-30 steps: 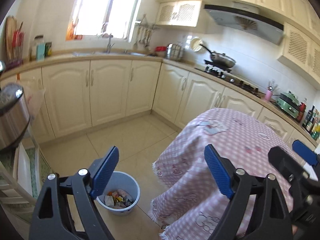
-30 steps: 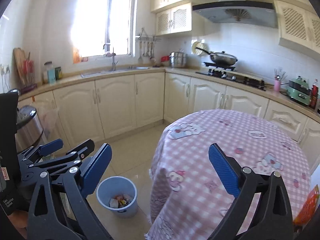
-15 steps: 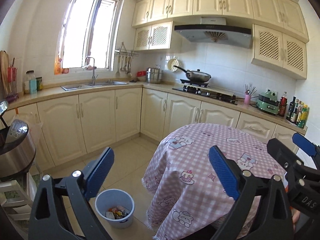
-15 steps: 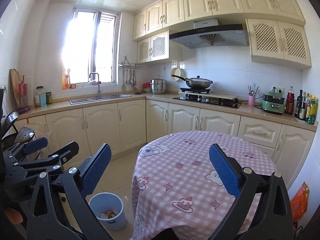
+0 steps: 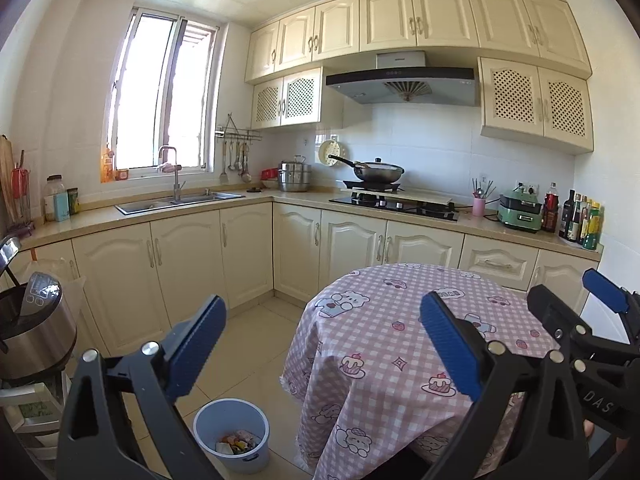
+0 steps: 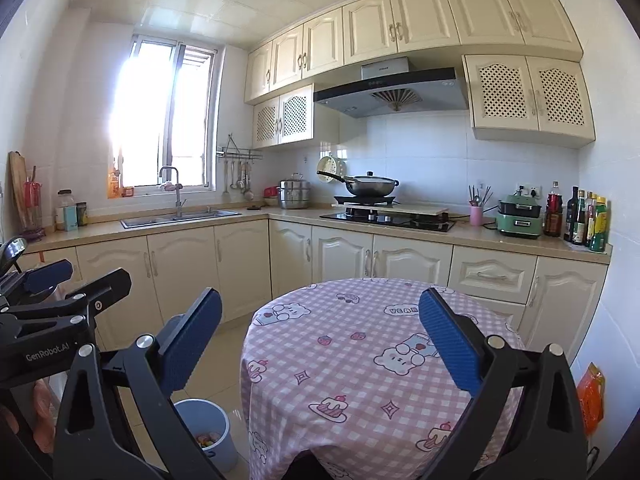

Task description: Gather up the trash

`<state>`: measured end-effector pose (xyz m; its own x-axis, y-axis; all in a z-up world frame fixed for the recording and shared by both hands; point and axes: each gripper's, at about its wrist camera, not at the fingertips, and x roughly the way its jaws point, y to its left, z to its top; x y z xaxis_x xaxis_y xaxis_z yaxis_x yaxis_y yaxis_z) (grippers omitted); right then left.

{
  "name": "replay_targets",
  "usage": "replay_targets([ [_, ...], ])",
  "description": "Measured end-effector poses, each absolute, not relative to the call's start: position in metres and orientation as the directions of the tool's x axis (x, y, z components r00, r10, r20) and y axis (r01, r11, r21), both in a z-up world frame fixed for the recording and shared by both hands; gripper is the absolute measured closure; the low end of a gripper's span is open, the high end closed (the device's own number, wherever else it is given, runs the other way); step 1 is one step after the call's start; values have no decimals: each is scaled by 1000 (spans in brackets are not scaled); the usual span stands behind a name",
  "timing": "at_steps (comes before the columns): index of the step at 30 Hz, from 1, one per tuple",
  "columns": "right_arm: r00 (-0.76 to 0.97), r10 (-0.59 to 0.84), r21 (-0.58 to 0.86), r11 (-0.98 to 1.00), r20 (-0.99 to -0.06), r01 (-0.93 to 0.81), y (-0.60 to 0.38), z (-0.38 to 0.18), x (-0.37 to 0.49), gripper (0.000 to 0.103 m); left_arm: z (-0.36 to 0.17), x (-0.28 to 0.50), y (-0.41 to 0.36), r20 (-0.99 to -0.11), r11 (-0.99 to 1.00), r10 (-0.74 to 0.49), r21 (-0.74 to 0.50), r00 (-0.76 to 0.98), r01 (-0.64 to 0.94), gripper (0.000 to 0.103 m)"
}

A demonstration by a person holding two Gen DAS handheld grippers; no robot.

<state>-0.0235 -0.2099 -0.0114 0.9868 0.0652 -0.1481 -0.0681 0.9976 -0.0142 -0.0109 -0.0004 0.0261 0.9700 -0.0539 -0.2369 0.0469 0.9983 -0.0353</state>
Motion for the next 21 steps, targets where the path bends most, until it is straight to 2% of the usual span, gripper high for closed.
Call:
replay_targets([
  [21, 988, 71, -11, 997, -139, -73, -209, -13, -29, 8, 23, -12, -2, -214, 998, -63, -16, 975, 61, 7],
])
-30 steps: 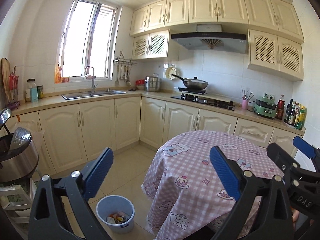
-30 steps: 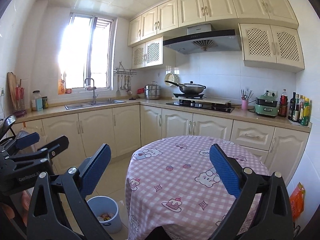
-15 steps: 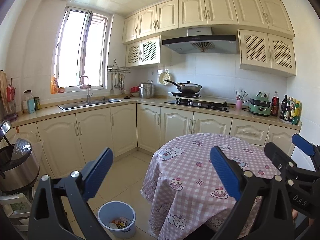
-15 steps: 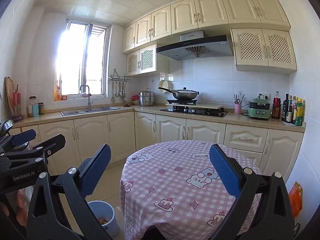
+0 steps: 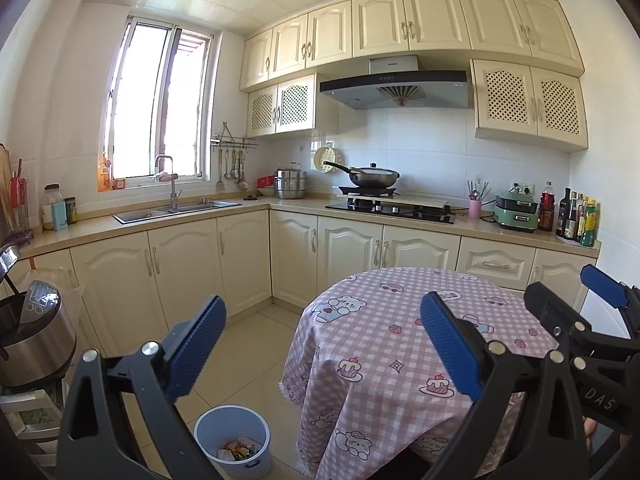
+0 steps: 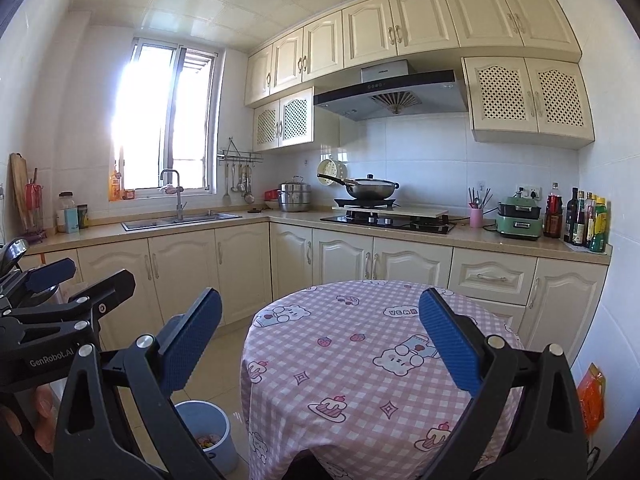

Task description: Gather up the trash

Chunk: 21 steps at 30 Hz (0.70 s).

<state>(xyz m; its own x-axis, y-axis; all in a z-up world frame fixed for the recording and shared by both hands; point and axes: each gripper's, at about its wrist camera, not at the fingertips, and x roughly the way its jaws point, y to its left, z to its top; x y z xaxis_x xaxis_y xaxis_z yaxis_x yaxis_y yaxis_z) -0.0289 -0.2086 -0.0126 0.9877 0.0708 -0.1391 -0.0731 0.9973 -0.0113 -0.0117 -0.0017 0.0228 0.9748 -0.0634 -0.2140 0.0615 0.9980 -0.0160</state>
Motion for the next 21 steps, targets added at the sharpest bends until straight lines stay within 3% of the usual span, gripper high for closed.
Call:
replay_targets([
  [21, 985, 75, -8, 997, -157, -78, -205, -17, -31, 8, 16, -12, -2, -215, 996, -86, -13, 973, 85, 7],
])
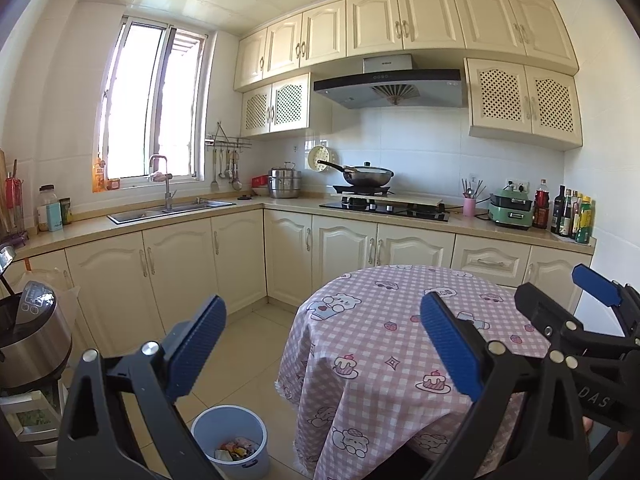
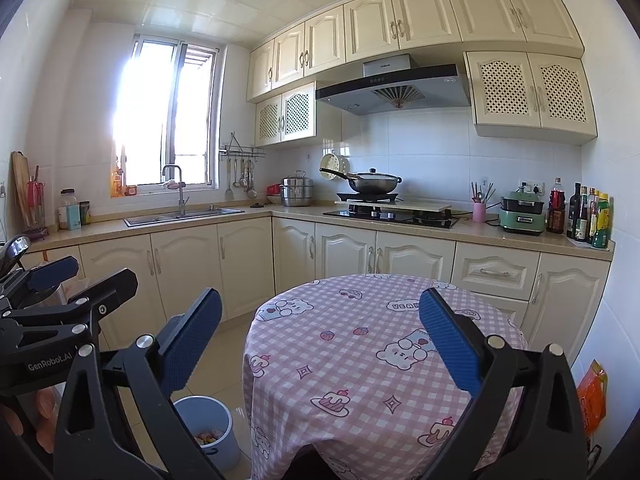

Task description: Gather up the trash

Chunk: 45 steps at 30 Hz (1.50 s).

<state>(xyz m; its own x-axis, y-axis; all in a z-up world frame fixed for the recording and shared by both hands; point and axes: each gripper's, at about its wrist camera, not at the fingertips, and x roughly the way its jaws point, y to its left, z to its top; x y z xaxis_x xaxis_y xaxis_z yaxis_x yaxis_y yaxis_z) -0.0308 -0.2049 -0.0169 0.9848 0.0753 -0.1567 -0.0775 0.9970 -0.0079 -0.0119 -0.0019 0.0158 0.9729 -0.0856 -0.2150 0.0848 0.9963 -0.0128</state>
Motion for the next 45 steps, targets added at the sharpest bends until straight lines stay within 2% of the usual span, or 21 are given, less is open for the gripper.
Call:
replay_targets([
  [45, 984, 76, -2, 997, -161, -77, -201, -16, -32, 8, 9, -9, -3, -229, 997, -80, -7, 970, 80, 7],
])
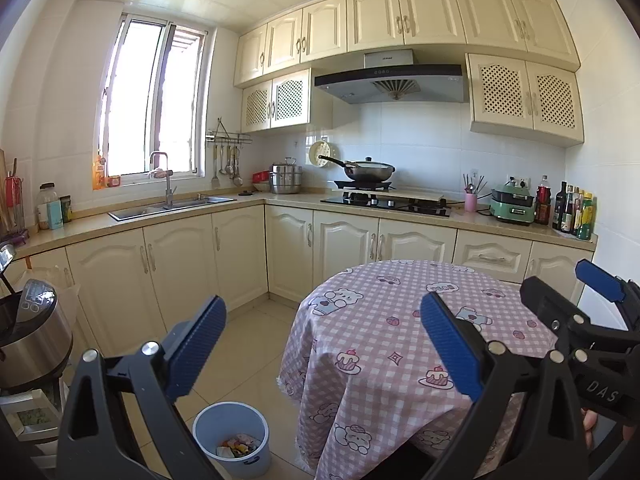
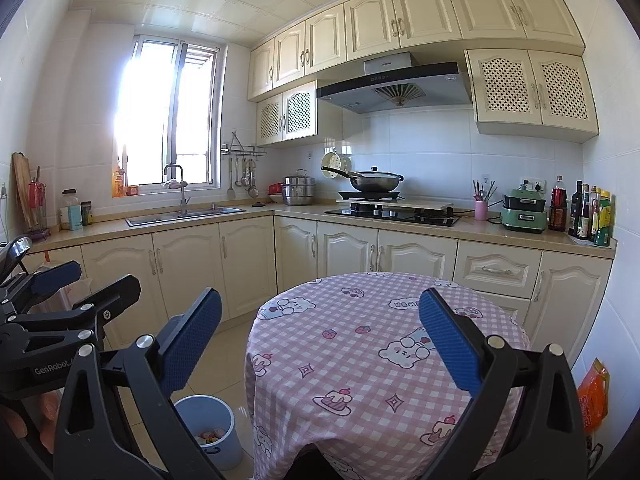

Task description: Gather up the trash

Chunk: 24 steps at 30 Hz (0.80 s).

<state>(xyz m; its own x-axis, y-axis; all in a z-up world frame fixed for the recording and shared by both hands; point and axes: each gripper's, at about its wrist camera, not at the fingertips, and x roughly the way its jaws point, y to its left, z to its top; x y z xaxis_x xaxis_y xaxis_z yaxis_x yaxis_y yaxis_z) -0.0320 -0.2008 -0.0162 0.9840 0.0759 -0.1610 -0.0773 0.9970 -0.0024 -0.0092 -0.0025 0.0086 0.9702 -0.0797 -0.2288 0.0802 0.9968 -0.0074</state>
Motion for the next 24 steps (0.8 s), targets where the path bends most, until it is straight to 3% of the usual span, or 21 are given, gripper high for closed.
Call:
replay_targets([
  [24, 983, 84, -4, 996, -164, -85, -203, -15, -27, 8, 9, -10, -2, -229, 997, -77, -4, 970, 78, 7],
])
